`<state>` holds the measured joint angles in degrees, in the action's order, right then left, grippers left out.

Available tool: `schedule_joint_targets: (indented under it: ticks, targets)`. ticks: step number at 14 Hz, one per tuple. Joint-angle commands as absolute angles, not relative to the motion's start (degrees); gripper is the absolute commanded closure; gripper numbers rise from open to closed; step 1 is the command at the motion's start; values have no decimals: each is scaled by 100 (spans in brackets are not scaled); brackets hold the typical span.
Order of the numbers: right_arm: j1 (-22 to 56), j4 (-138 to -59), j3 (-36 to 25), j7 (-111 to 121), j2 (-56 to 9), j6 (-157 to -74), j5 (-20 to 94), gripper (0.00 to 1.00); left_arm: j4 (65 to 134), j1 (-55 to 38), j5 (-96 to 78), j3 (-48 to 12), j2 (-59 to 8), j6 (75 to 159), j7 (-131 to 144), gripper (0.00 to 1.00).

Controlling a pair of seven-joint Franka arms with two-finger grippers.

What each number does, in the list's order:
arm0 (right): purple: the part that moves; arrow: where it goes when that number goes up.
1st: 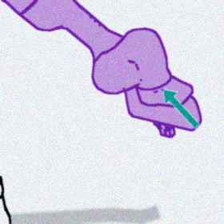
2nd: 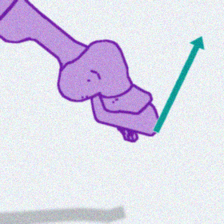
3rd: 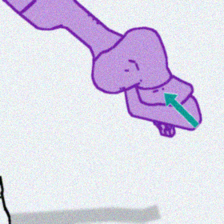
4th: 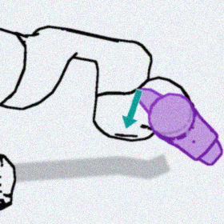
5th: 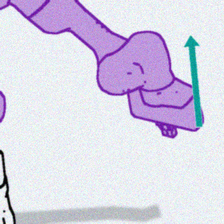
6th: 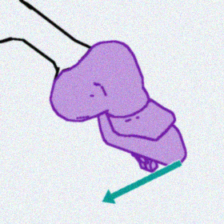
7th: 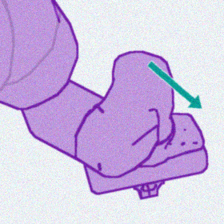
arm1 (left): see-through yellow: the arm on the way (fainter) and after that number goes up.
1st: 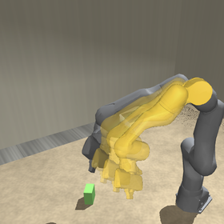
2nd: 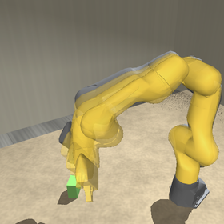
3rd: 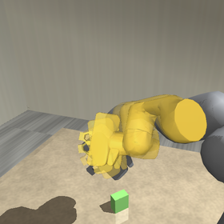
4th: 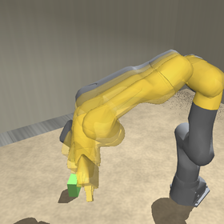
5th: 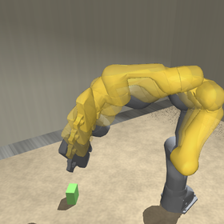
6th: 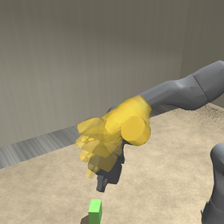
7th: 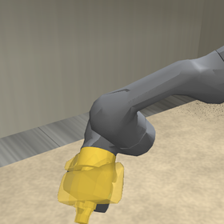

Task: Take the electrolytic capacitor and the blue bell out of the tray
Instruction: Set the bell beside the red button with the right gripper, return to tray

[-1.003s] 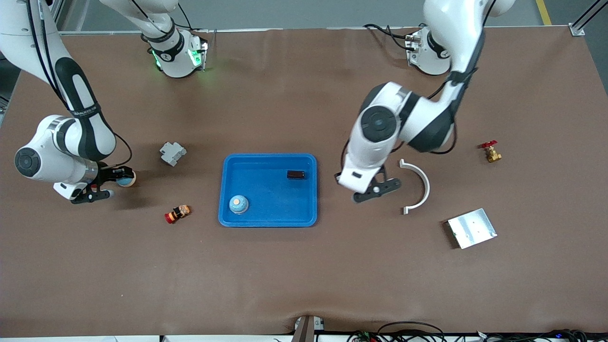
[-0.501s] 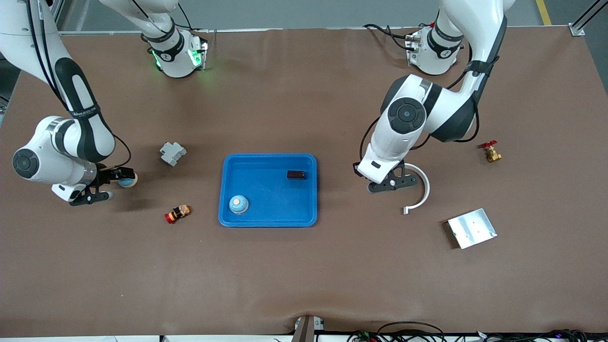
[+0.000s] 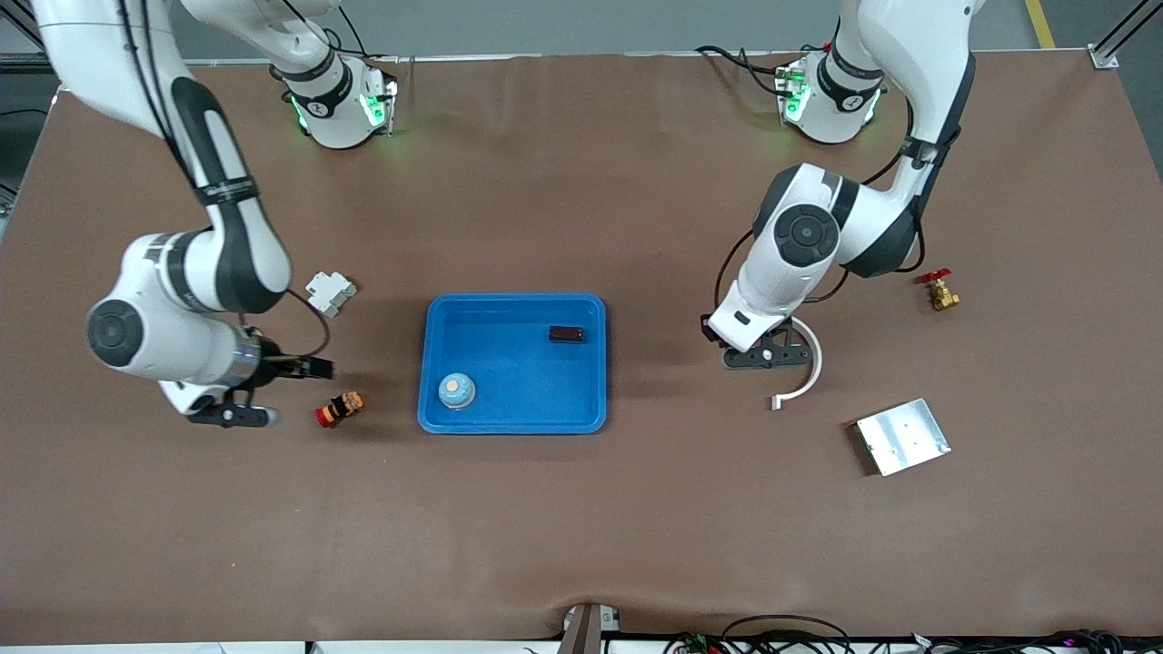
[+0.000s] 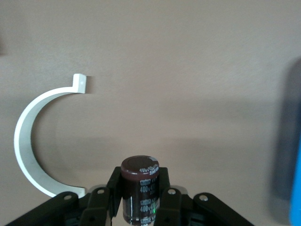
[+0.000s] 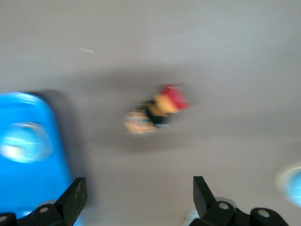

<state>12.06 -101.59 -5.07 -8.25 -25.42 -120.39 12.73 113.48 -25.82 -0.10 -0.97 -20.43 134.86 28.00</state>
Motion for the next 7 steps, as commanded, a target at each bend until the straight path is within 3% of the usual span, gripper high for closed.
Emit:
schedule_joint_targets:
  ticks: [1, 4, 7]
  targets:
    - [1677, -9485, -572, -1746, -3110, -11953, 1582, 0, 11645, -2286, 192, -158, -1836, 13692, 2549, 100]
    - [2380, -8888, -562, -3326, -3707, -12041, 1512, 0, 11820, -2084, 211, -158, -1933, 14017, 2260, 100]
    - [2610, -8806, -554, -3656, -3998, -12506, 1520, 0, 11848, -2022, 211, -158, -2152, 14316, 2101, 100]
